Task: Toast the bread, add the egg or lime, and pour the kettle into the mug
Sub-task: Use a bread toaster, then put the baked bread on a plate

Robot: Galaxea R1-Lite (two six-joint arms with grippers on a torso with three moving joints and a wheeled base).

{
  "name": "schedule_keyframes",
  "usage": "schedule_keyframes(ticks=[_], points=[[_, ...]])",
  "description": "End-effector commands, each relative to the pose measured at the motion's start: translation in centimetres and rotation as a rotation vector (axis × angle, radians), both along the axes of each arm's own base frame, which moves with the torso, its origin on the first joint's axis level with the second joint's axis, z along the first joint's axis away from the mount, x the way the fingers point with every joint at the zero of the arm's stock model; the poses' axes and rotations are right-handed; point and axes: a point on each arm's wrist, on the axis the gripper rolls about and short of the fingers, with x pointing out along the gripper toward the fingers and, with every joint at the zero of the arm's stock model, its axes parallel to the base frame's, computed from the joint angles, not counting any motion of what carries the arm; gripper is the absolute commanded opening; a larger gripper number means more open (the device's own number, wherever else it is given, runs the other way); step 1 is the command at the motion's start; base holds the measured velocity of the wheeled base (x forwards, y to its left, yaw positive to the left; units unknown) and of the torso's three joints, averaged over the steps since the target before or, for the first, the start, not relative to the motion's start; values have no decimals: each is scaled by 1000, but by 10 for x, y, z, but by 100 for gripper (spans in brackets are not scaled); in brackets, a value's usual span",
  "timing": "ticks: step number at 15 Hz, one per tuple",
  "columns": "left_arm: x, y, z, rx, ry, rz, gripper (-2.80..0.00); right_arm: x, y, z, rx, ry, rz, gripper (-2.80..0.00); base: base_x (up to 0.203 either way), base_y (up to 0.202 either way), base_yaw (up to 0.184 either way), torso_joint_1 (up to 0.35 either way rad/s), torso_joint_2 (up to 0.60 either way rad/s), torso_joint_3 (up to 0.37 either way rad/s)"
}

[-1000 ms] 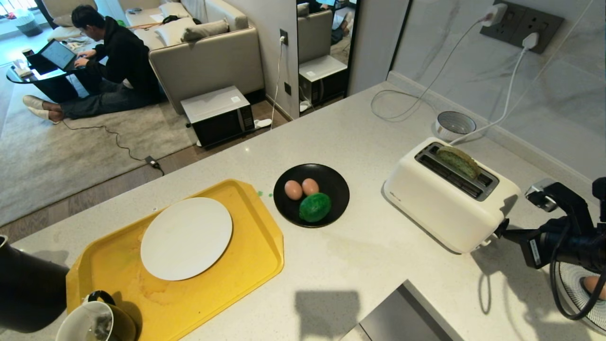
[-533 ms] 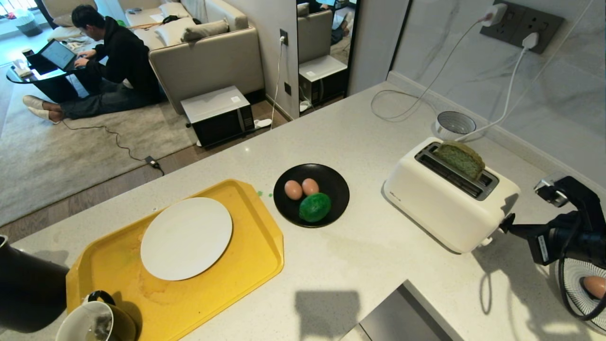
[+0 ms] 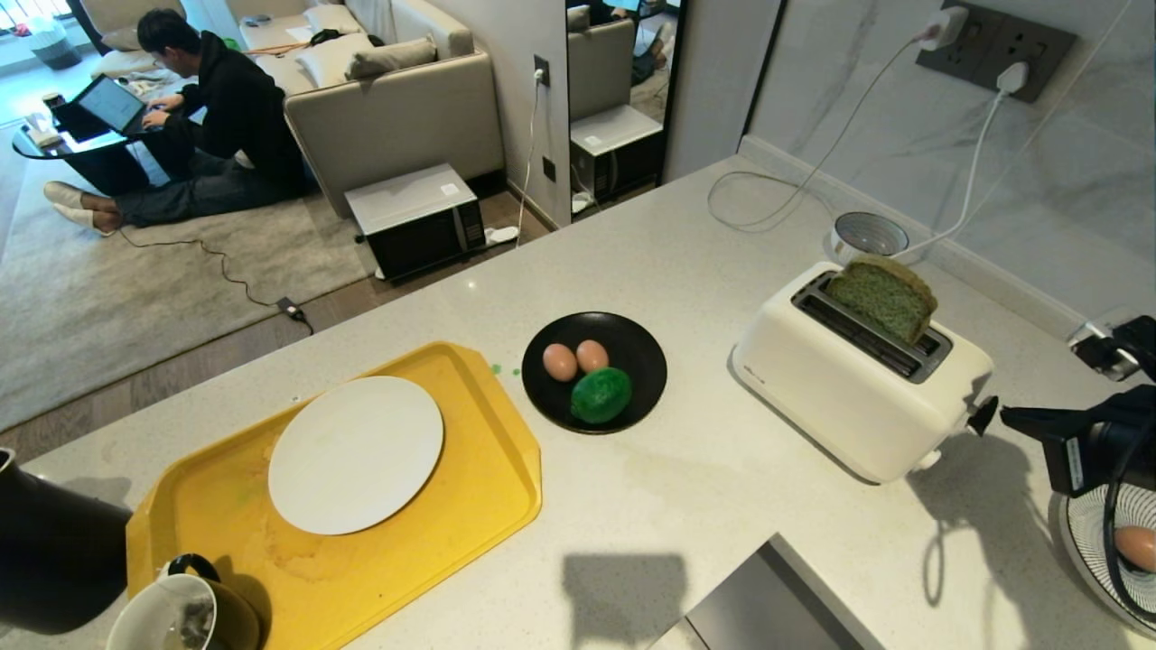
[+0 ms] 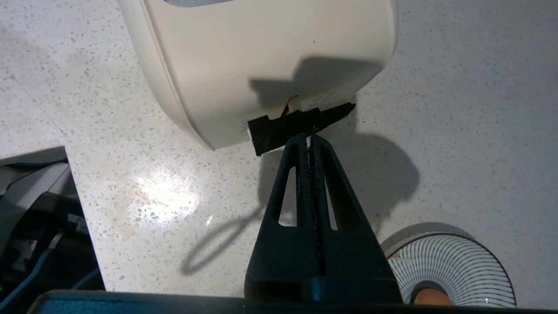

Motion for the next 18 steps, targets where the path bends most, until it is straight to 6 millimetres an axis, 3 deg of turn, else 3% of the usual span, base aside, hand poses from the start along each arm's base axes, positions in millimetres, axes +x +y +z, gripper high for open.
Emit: schedule_keyframes(ticks=[1, 9, 13, 18], points=[[0, 0, 0, 0, 0, 1, -280, -10, -2, 6, -8, -33, -15, -280, 0, 0, 0, 0, 0, 0], [0, 0, 0, 0, 0, 1, -280, -49, 6, 36, -8, -188, -35, -280, 0, 0, 0, 0, 0, 0], [0, 0, 0, 0, 0, 1, -280, -85, 15, 51, 84, -254, -74, -280, 0, 0, 0, 0, 0, 0], [0, 0, 0, 0, 0, 1, -280, -138, 30, 44, 229, -189, -124, -280, 0, 0, 0, 0, 0, 0]])
